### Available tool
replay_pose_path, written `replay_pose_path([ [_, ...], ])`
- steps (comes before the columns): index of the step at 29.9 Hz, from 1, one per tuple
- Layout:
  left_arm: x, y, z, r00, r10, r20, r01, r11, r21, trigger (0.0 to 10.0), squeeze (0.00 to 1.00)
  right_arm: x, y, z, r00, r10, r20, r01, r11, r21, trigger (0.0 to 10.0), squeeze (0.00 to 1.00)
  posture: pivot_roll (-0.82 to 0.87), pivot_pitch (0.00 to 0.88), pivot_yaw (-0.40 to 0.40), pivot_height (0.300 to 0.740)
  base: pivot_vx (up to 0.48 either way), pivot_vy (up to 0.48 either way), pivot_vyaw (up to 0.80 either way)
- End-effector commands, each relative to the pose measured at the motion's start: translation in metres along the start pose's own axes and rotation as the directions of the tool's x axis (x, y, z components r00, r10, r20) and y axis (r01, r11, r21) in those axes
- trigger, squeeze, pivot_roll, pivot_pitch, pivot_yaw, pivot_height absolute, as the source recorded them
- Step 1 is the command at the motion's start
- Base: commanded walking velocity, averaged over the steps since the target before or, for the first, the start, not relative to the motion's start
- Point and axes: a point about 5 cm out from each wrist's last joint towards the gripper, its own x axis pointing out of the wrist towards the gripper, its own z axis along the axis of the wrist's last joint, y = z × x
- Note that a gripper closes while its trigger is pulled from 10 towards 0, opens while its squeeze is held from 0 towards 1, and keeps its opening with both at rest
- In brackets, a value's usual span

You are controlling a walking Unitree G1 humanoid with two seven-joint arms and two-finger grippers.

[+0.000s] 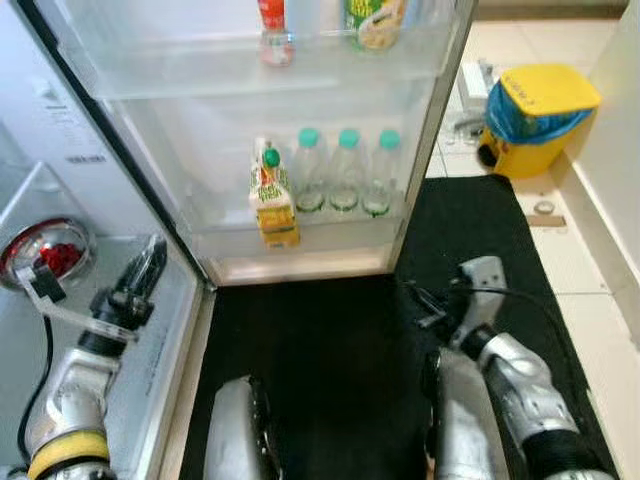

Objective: Restocking fridge

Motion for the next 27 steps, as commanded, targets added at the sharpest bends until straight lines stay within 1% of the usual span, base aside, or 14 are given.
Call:
replay_pose_path([
  [1,-0.011,0.003,-0.01,1.0,0.024,-0.01,-0.025,0.999,-0.028,10.0,0.0,-0.006,-0.005,-0.012,0.999,-0.041,-0.032,0.042,0.999,0.02,10.0,0.0,-0.06,0.172,0.032,0.46,0.0,0.0,0.0],
  [3,-0.014,0.005,-0.013,0.999,0.039,-0.017,-0.04,0.999,-0.031,10.0,0.0,-0.007,-0.008,-0.015,0.998,-0.055,-0.039,0.056,0.998,0.025,10.0,0.0,-0.06,0.17,0.031,0.46,0.0,0.0,0.0],
  [4,-0.021,0.008,-0.018,0.997,0.07,-0.032,-0.072,0.997,-0.041,10.0,0.0,-0.01,-0.012,-0.02,0.994,-0.086,-0.063,0.088,0.996,0.023,10.0,0.0,-0.05,0.163,0.029,0.46,0.0,0.0,0.0],
  [5,-0.034,0.016,-0.031,0.988,0.144,-0.06,-0.147,0.988,-0.053,10.0,0.0,-0.016,-0.02,-0.03,0.984,-0.14,-0.113,0.144,0.989,0.032,10.0,0.0,-0.05,0.154,0.025,0.46,0.0,0.0,0.0],
  [9,-0.049,0.024,-0.041,0.969,0.234,-0.074,-0.239,0.969,-0.068,10.0,0.0,-0.022,-0.025,-0.04,0.973,-0.171,-0.154,0.179,0.983,0.039,10.0,0.0,-0.05,0.144,0.022,0.46,0.0,0.0,0.0],
  [13,-0.073,0.036,-0.057,0.909,0.407,-0.088,-0.412,0.909,-0.061,10.0,0.0,-0.03,-0.028,-0.051,0.965,-0.189,-0.179,0.206,0.975,0.083,10.0,0.0,-0.06,0.126,0.014,0.469,0.0,0.0,0.0],
  [17,-0.084,0.041,-0.064,0.864,0.495,-0.094,-0.5,0.865,-0.043,10.0,0.0,-0.03,-0.025,-0.056,0.965,-0.181,-0.192,0.202,0.975,0.097,10.0,0.0,-0.05,0.116,0.011,0.488,0.0,0.0,0.0],
  [19,-0.089,0.044,-0.069,0.83,0.547,-0.111,-0.552,0.834,-0.016,10.0,0.0,-0.031,-0.023,-0.061,0.962,-0.178,-0.207,0.203,0.974,0.103,10.0,0.0,-0.05,0.113,0.009,0.498,0.0,0.0,0.0],
  [20,-0.089,0.044,-0.069,0.83,0.547,-0.111,-0.552,0.834,-0.016,10.0,0.0,-0.031,-0.023,-0.061,0.962,-0.178,-0.207,0.203,0.974,0.103,10.0,0.0,-0.05,0.113,0.009,0.498,0.0,0.0,0.0],
  [22,-0.096,0.045,-0.074,0.798,0.587,-0.133,-0.593,0.805,-0.009,10.0,0.0,-0.033,-0.021,-0.067,0.956,-0.18,-0.232,0.21,0.972,0.109,10.0,0.0,-0.05,0.108,0.007,0.507,0.0,0.0,0.0],
  [24,-0.097,0.046,-0.076,0.792,0.595,-0.137,-0.601,0.799,-0.009,10.0,0.0,-0.034,-0.02,-0.069,0.954,-0.181,-0.237,0.212,0.971,0.111,10.0,0.0,-0.05,0.108,0.007,0.512,0.0,0.0,0.0],
  [25,-0.104,0.049,-0.081,0.726,0.672,-0.143,-0.674,0.737,0.042,10.0,0.0,-0.038,-0.018,-0.078,0.944,-0.187,-0.272,0.225,0.967,0.118,10.0,0.0,-0.05,0.104,0.006,0.521,0.0,0.0,0.0],
  [26,-0.106,0.05,-0.083,0.7,0.7,-0.141,-0.7,0.712,0.058,10.0,0.0,-0.04,-0.017,-0.081,0.94,-0.188,-0.286,0.23,0.966,0.118,10.0,0.0,-0.05,0.104,0.006,0.526,0.0,0.0,0.0],
  [27,-0.106,0.05,-0.086,0.691,0.708,-0.143,-0.707,0.704,0.065,10.0,0.0,-0.042,-0.016,-0.084,0.936,-0.189,-0.297,0.234,0.964,0.124,10.0,0.0,-0.05,0.102,0.002,0.531,0.0,0.0,0.0],
])
